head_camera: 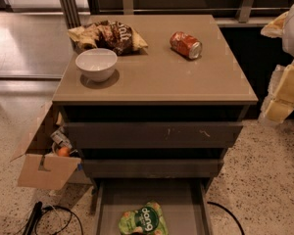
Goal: Pick green rice chip bag from bottom drawer and place on counter
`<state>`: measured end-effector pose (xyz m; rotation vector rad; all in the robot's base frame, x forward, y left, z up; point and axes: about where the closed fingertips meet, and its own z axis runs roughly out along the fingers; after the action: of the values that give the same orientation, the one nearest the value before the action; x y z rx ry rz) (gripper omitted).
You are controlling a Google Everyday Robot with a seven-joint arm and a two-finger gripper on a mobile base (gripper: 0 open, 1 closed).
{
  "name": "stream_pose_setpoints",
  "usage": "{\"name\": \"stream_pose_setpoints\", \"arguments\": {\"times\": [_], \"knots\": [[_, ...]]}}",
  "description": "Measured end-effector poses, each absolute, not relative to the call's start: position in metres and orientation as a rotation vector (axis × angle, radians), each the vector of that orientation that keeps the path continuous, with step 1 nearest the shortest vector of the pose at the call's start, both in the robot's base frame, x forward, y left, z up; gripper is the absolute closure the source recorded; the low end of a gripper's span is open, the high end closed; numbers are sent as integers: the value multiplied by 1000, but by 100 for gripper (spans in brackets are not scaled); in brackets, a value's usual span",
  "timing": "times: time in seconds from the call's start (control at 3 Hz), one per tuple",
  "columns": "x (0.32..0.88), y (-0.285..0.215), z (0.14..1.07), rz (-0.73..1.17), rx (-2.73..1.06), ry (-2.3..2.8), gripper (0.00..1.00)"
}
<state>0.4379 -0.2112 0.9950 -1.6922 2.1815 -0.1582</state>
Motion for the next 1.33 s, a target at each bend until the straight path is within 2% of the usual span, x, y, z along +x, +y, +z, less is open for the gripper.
{"name": "stream_pose_setpoints", "arguments": {"times": [0.67, 1.33], "knots": [[429, -203, 989, -124, -1704, 2163, 0], [402, -177, 889, 233, -1638, 2095, 0]]}}
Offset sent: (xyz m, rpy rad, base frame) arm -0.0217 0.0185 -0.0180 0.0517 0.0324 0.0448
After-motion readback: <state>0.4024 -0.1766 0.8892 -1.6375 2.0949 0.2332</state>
